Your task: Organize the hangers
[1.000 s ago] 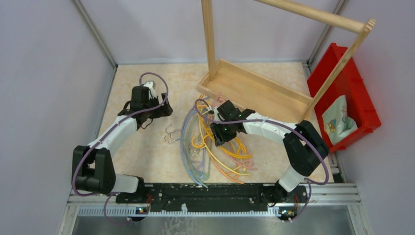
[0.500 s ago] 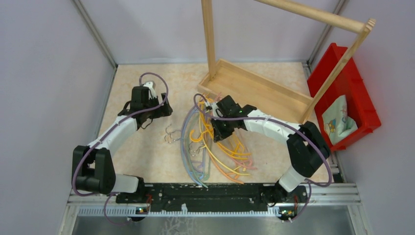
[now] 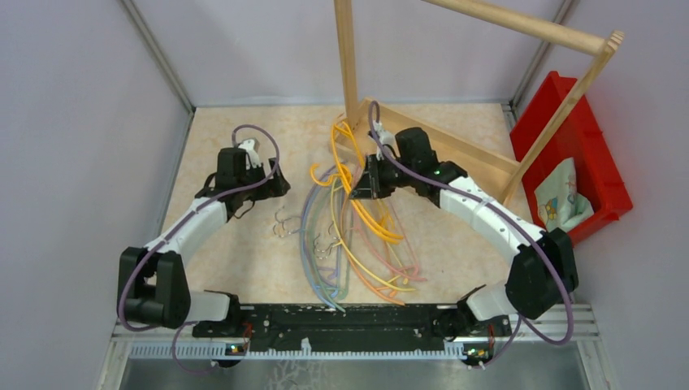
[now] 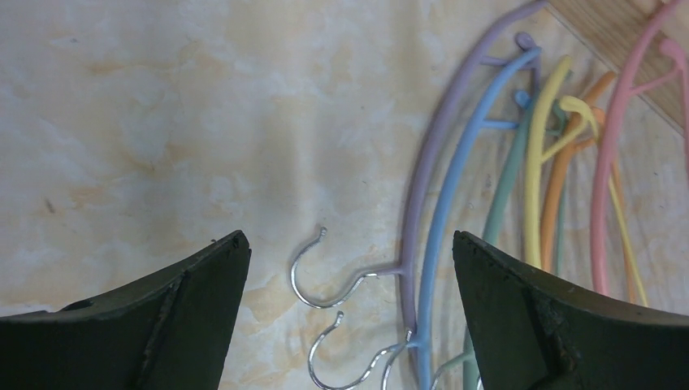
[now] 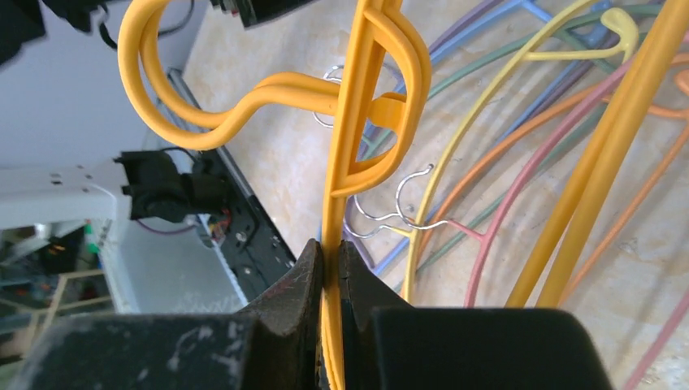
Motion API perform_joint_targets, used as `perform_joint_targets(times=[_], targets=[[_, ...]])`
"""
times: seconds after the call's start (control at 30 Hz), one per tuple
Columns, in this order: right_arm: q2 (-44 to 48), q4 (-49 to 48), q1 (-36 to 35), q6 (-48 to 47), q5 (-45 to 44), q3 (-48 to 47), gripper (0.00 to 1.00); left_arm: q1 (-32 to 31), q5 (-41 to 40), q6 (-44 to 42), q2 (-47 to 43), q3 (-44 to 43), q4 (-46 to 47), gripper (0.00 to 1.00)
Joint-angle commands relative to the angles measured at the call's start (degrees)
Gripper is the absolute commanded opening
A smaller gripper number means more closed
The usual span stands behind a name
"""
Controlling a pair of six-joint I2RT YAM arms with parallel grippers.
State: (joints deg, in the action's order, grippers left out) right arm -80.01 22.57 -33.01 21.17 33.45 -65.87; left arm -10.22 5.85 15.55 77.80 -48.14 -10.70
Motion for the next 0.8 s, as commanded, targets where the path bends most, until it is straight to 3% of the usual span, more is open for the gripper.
perform_joint_targets(times=[0.0,0.27,0.53,0.77], targets=[[2.97,-16.28,2.09,11.56,8.19,0.47,0.05,-0.05,11.28,1.84,-7.12,5.34,9.78,1.00],[2.73,-35.95,5.01,27.60,16.25,5.38,0.05,-0.04,27.05,19.95,-17.09,17.79,41.84,1.00],[3.43,-45.42,5.59,34.34,21.85,7.86,0.05,-0.07,28.52,40.12,-14.79,20.09,63.36,1.00],[3.41,-55.64,5.59,41.64,28.14,9.74,0.05,-0.07,30.28,51.51,-7.54,16.08,73.43,1.00]])
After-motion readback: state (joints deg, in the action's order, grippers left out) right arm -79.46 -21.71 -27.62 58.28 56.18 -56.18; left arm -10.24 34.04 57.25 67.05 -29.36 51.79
